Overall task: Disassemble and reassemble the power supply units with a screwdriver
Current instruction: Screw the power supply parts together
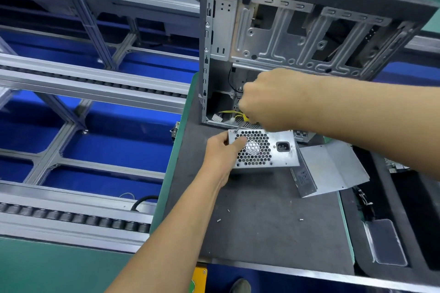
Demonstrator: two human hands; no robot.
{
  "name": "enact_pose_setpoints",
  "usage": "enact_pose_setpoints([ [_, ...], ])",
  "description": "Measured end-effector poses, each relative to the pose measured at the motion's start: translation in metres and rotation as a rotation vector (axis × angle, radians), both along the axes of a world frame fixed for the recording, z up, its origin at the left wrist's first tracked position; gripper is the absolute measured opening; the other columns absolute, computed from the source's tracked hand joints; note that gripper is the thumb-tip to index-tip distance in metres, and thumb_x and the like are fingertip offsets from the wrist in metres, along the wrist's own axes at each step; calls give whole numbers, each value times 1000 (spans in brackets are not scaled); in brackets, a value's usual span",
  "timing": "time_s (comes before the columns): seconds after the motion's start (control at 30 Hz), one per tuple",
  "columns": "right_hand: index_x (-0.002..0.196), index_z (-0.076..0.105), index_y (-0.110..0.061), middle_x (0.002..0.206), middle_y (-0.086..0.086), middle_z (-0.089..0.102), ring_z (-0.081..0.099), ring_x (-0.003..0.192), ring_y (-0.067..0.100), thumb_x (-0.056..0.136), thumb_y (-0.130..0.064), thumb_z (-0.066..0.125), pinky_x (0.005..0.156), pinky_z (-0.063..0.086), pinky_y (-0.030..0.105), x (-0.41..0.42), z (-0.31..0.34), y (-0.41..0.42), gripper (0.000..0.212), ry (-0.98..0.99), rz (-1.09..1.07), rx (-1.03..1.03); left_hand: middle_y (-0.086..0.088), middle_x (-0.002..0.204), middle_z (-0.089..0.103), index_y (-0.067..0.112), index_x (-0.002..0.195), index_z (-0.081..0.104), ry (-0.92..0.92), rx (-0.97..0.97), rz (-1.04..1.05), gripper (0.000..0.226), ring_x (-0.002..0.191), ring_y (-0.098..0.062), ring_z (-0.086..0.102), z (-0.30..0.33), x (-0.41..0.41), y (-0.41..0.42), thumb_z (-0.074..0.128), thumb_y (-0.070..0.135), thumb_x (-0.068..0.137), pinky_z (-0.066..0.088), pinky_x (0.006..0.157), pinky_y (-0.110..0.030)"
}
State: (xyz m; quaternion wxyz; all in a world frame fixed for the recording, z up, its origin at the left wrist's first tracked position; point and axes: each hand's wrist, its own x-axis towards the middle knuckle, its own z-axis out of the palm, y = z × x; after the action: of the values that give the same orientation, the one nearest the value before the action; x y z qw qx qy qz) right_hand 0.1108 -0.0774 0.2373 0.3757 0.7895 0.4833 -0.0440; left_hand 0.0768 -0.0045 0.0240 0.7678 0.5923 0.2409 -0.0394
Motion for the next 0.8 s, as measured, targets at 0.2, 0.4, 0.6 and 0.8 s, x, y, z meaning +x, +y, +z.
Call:
enact_pose_setpoints([
  [0.2, 78, 57, -7, 65, 3, 45, 36, 50, 16, 95, -7, 43, 36, 32, 24, 4, -6, 29, 22, 195, -454, -31, 0, 93, 78, 20, 89, 75, 1, -2, 16, 7, 88, -18, 69, 2, 0, 0, 71, 16, 93, 58, 83, -40],
  [0.4, 109, 51, -12, 95, 6, 48, 51, 69, 25, 94, -7, 50, 50, 33, 31, 7, 2, 5, 16, 101, -258, 143, -4, 98, 78, 14, 100, 74, 8, -54, 7, 8, 99, -26, 72, 8, 2, 0, 69, 13, 93, 56, 94, -51],
  [0.6, 77, 49, -11, 67, 0, 18, 42, 59, 25, 97, -16, 54, 58, 35, 35, 6, 6, 9, 21, 22, 93, 80, -3, 100, 77, 18, 95, 74, 17, -36, -3, 6, 105, -27, 70, 7, 1, 1, 70, 15, 93, 52, 100, -53],
  [0.8, 64, 27, -17, 69, 3, 29, 32, 52, 20, 88, -13, 53, 48, 28, 27, 7, -9, 22, 35, 88, -201, 303, 1, 96, 78, 22, 91, 74, 8, -34, -5, 9, 103, -24, 71, 5, 1, 0, 70, 14, 93, 53, 100, -50],
])
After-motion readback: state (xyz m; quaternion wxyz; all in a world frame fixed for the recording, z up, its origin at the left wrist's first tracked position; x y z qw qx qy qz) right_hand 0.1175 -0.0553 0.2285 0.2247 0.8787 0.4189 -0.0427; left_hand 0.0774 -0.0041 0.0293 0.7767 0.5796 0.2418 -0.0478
